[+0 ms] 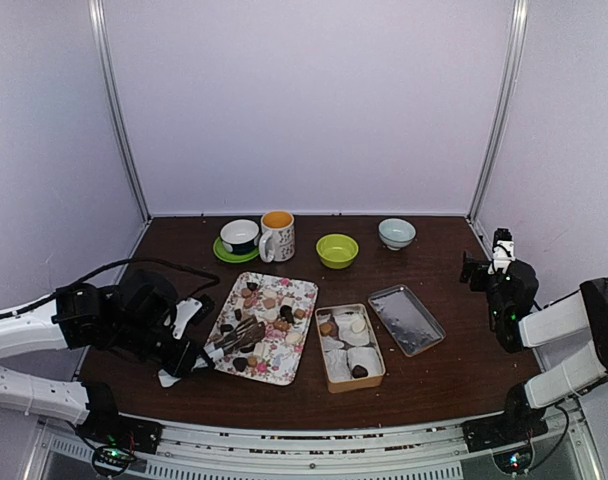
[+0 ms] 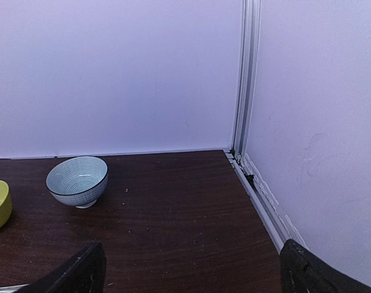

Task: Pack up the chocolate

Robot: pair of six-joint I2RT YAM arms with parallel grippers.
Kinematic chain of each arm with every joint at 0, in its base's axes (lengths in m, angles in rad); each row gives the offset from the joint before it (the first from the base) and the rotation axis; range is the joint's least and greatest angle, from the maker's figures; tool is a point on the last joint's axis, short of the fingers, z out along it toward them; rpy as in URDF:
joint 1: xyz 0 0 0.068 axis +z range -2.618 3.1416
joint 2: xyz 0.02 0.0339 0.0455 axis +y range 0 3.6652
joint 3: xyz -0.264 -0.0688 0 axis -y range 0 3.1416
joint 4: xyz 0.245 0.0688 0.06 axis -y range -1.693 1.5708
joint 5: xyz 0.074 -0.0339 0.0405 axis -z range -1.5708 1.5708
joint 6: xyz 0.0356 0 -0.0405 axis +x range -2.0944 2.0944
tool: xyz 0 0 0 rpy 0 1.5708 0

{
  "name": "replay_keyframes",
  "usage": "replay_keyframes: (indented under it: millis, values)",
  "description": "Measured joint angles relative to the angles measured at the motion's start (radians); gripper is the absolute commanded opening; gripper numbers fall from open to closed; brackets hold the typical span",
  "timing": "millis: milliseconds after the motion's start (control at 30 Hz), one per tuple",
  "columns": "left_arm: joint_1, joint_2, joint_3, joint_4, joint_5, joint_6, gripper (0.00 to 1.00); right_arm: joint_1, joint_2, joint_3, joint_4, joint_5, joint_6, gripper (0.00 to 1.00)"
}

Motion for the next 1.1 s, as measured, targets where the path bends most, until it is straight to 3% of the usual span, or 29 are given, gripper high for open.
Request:
replay_keyframes:
  millis: [367,667,1100]
  values:
    - [0.000,0.201,0.120,-0.072,0.019,0.015,0.36,0.000,0.000,0.000,0.000,0.000,0.000,1.00]
    - [-0.003,0.283,0.269,-0.150,-0.008,-0.098,0.39,0.000,0.000,0.000,0.000,0.000,0.000,1.00]
    - [-0.013,0.348,0.281,-0.188,-0.019,-0.176,0.40,0.000,0.000,0.000,0.000,0.000,0.000,1.00]
